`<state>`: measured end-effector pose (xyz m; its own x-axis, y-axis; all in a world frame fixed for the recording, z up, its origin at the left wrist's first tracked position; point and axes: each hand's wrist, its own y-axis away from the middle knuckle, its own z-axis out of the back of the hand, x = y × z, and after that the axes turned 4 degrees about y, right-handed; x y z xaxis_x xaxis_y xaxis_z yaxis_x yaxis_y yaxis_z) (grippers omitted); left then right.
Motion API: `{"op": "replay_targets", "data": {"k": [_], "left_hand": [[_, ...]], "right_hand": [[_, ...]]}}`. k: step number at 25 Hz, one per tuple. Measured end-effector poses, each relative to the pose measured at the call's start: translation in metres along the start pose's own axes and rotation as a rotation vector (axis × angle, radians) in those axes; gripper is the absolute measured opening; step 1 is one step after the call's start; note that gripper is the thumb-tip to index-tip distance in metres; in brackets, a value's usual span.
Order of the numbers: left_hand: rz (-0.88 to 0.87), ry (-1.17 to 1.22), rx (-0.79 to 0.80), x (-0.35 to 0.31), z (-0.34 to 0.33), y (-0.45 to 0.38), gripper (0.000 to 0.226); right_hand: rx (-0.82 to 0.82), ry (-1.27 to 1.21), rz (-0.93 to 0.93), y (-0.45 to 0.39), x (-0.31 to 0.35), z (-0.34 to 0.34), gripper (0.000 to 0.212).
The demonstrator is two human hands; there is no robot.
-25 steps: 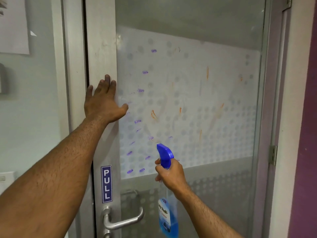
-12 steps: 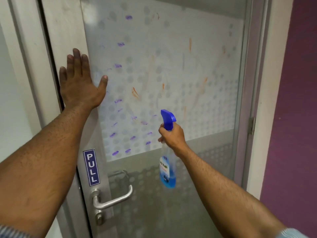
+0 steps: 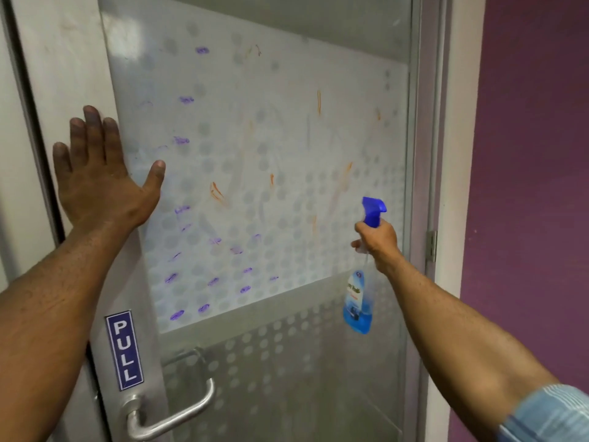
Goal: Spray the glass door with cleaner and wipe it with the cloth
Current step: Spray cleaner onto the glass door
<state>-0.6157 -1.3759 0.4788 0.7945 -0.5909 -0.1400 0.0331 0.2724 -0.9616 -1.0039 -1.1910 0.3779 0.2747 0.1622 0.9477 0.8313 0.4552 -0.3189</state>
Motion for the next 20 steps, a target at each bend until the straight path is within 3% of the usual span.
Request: {"op": "replay_targets", "data": {"k": [7,12,16,20], "left_hand": [[-0.004,0.02,-0.01,0.002,0.0,0.0,0.093],[0.008,-0.015,0.029,0.001,0.008,0.0,0.094],[0.031,-0.053,0.135,-0.005,0.023,-0.002,0.097],[0.066,0.057,0.303,-0.01,0.044,-0.007,0.094]], "right_hand": [[-0.159,0.049,-0.114,-0.028,-0.003,0.064,0.03],[-0.106,0.153,-0.118,-0.014,-0.017,0.062,0.029],[-0.074,0.097,-0.164,0.013,-0.032,0.058,0.033],[0.061,0.12,-0.075,0.049,-0.03,0.048,0.014]]}}
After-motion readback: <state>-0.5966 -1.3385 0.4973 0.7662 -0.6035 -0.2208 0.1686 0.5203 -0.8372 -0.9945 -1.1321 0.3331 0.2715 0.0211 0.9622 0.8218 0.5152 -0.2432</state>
